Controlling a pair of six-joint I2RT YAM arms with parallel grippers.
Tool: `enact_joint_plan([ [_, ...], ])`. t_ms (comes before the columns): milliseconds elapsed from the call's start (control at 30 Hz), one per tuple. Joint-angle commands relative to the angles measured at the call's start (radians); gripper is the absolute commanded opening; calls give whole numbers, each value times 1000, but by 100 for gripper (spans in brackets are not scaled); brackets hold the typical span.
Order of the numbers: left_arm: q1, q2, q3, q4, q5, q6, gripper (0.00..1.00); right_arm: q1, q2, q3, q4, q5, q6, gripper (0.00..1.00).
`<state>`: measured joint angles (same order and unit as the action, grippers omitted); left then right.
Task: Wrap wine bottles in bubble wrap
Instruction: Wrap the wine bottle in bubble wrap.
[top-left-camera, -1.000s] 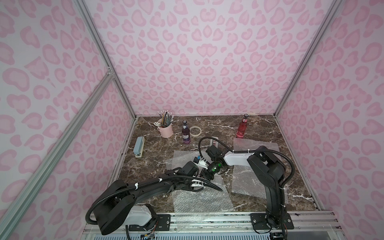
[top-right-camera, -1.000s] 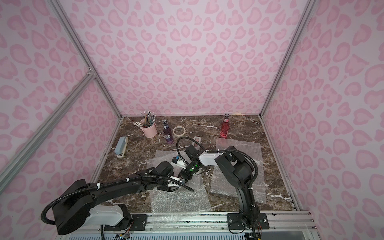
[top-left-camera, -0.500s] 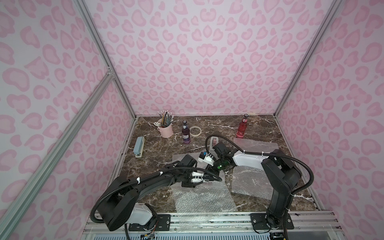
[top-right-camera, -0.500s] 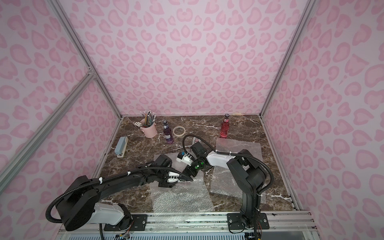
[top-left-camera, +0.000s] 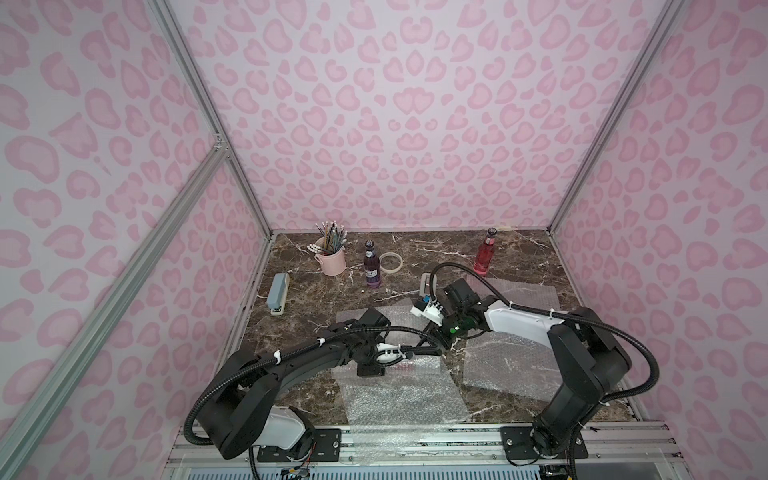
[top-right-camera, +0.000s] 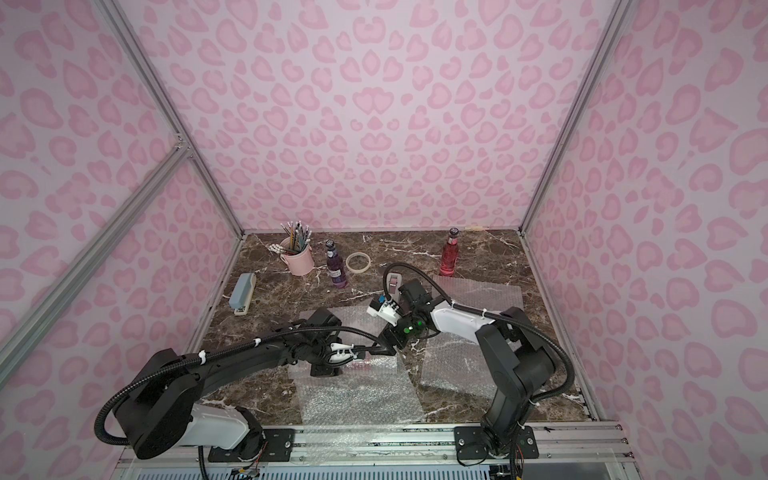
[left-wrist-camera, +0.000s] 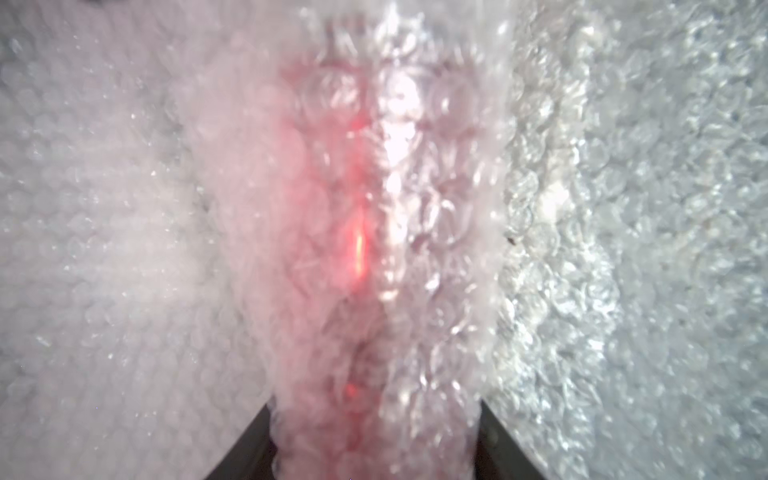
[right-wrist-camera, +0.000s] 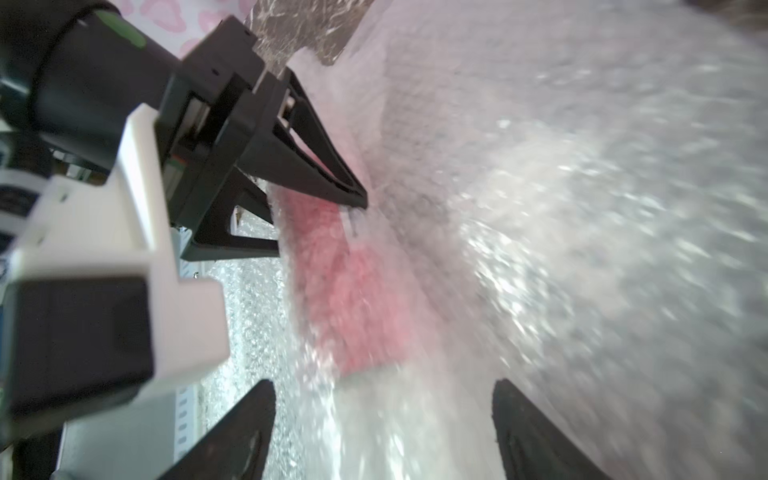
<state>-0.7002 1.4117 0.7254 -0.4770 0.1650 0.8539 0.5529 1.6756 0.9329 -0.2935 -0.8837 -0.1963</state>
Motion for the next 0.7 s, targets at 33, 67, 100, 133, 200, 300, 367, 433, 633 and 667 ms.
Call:
enact_joint_plan([
  [33, 35, 23, 41, -75, 108, -36, 42, -57, -153, -102, 86, 160, 47, 85],
  [67, 44, 38, 56, -94, 134, -40, 42, -59, -208, -131, 102, 207, 42, 85],
  [100, 55, 52, 72, -116, 161, -46, 42, -57, -260, -160, 127, 242, 36, 85],
  [133, 69, 76, 96, -145, 193, -51, 42, -47, -326, -198, 166, 274, 31, 86],
  [200, 93, 120, 131, -191, 238, -62, 42, 16, -444, -266, 252, 349, 11, 87],
  [300, 117, 170, 169, -235, 277, -76, 42, 160, -589, -369, 353, 494, -54, 90],
  [367, 130, 192, 186, -245, 288, -87, 42, 235, -674, -429, 384, 557, -90, 90],
  [433, 137, 204, 201, -257, 310, -93, 42, 315, -729, -455, 370, 607, -120, 90],
  [633, 163, 246, 236, -292, 346, -113, 42, 528, -656, -494, 421, 751, -235, 88],
  [667, 163, 255, 237, -299, 351, -116, 42, 545, -618, -482, 433, 767, -258, 87],
])
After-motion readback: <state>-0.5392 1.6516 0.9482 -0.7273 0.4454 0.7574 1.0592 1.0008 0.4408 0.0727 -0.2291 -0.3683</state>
